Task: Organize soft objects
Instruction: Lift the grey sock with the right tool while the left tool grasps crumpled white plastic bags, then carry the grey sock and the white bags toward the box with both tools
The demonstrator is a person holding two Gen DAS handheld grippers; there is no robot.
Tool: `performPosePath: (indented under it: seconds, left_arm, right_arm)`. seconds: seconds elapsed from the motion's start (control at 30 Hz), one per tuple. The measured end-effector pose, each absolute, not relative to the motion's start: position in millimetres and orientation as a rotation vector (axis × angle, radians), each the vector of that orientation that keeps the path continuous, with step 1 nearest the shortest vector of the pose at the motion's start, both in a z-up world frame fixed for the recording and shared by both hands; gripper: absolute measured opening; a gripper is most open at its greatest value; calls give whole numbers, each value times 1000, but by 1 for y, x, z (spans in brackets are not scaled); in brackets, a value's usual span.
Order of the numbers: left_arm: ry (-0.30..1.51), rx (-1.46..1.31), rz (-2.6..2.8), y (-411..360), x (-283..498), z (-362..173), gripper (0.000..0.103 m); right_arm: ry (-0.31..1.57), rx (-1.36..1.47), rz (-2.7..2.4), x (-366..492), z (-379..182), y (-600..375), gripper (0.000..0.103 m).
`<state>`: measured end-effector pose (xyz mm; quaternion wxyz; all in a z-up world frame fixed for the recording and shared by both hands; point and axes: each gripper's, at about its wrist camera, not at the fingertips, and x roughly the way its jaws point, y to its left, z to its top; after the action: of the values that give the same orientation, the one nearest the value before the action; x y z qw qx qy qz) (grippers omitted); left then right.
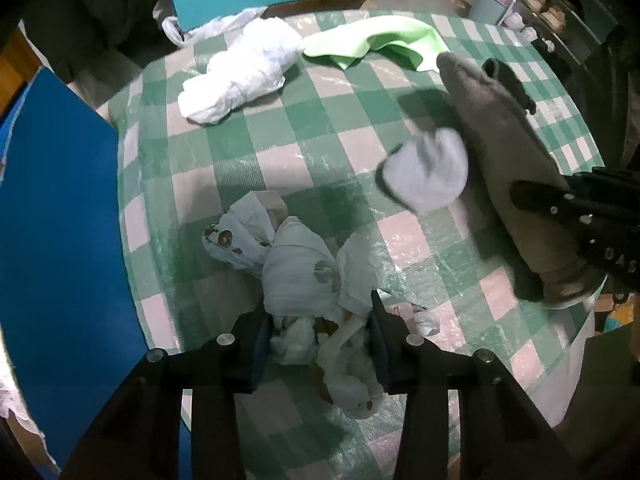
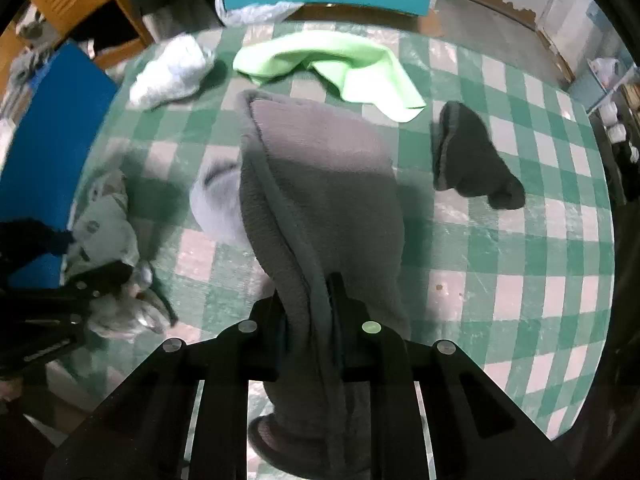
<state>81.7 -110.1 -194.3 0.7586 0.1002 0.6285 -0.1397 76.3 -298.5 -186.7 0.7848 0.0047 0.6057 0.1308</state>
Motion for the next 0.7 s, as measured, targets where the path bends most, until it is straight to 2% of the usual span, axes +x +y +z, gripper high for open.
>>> performPosePath:
  seconds: [0.7]
  left_arm:
    - [1176,203,-290,-103,65,-118,41]
  right_arm:
    - [1150,102,343,60,-106,-291,15]
